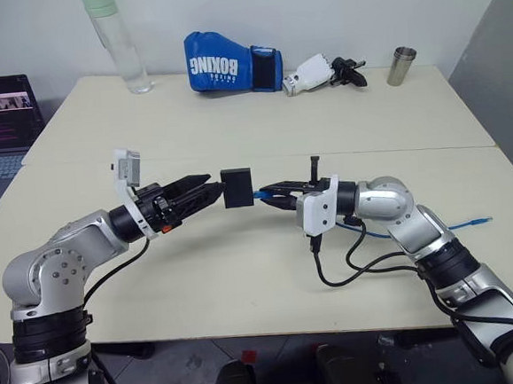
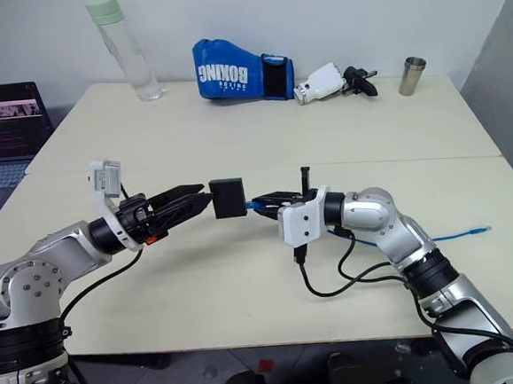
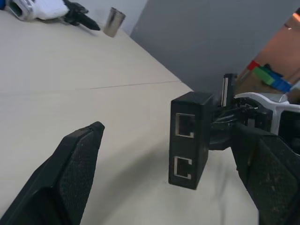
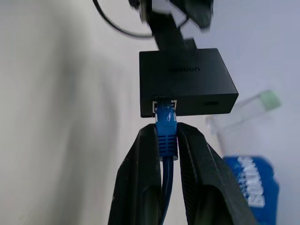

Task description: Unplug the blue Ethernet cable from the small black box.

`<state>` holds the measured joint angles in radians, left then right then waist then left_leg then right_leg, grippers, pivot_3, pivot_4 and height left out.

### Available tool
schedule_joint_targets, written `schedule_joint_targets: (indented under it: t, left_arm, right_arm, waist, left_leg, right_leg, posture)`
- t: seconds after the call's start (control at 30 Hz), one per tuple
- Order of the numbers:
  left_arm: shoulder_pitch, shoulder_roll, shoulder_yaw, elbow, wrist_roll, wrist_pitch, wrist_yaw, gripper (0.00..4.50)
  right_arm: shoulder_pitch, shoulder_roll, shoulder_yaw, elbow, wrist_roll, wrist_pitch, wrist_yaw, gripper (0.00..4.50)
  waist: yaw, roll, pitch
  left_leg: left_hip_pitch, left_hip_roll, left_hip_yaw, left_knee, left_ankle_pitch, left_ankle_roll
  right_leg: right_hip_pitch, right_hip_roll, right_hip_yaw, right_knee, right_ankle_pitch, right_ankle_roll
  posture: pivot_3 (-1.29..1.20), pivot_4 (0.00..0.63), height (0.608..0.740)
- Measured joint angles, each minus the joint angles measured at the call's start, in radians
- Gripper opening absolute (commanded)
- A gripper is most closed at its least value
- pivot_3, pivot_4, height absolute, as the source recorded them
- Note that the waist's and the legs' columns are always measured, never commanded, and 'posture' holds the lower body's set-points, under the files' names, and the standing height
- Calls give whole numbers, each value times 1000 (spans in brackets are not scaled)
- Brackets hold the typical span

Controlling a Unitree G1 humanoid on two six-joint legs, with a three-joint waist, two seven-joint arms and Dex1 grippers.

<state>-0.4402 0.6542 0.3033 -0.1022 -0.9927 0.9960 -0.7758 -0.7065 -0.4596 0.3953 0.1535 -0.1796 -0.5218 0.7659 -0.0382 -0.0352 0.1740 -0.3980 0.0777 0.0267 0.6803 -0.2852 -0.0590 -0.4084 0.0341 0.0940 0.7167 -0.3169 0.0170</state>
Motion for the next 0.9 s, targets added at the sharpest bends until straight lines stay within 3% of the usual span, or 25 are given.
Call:
schedule_joint_targets:
  t: [0.33, 0.5, 0.63, 0.9]
  left_arm:
    - [0, 3, -27, -6, -30, 81, 11, 4500]
    - [3, 3, -27, -6, -32, 86, 1, 3526]
    - [11, 10, -27, -9, -32, 85, -23, 2489]
    - [12, 10, -34, -12, -34, 78, -71, 975]
  right_arm:
    - [-6, 5, 1, 7, 0, -36, 33, 227]
    - [-13, 15, 1, 7, 6, -27, 39, 227]
    - [-13, 19, 0, 7, 6, -15, 39, 227]
    - [-13, 20, -11, 19, 6, -12, 39, 227]
  waist:
    - [0, 0, 0]
    - [1, 0, 0]
    - [1, 0, 0]
    - [3, 0, 0]
  left_leg:
    - [0, 0, 0, 0, 1, -1]
    - [0, 0, 0, 0, 1, -1]
    - [0, 0, 0, 0, 1, -1]
    - [0, -1, 0, 0, 1, -1]
  right_leg:
    - [0, 0, 1, 1, 0, 0]
    - [0, 0, 1, 1, 0, 0]
    - [0, 0, 1, 1, 0, 0]
    - [0, 0, 1, 1, 0, 0]
  posture:
    - [0, 150, 740]
    - [0, 150, 740]
    - [0, 150, 740]
    - [0, 150, 740]
